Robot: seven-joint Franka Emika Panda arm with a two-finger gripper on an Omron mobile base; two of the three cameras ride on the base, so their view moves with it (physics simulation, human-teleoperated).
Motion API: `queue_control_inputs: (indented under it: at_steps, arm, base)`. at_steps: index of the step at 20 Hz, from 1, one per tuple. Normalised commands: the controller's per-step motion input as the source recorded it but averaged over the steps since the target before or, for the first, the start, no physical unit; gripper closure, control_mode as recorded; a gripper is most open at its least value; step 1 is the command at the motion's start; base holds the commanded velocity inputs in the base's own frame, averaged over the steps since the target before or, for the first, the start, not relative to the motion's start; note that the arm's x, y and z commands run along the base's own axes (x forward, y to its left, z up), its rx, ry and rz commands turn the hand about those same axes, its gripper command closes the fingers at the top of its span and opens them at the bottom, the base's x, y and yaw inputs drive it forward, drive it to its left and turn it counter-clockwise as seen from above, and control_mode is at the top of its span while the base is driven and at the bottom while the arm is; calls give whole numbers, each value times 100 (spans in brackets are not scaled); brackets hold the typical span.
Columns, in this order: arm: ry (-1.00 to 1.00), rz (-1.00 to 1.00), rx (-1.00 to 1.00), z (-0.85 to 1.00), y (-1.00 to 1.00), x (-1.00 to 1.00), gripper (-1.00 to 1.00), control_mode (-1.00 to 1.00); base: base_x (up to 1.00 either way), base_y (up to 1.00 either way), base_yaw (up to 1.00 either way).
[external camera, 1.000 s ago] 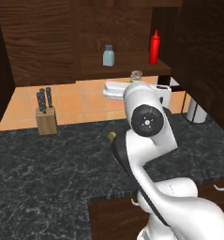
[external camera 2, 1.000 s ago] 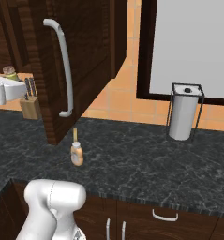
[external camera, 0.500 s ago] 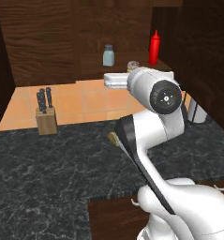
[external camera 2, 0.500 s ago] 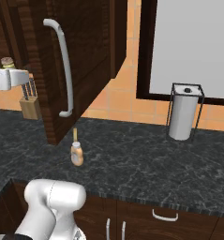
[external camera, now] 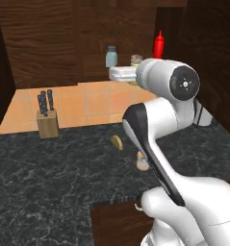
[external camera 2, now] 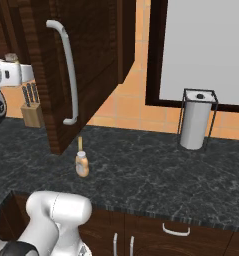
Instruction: Put the shaker and condiment bottle from the counter next to their counterparts in the cabinet.
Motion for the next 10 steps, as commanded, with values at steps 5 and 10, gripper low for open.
queue_control_inputs:
  at_steps: [5,10]
  arm:
    - [6,4,2,-3,-17,2,100,-100]
    - [3,2,-2,-3,10,30,100,-100]
  base:
    - [0,0,0]
    - [0,0,0]
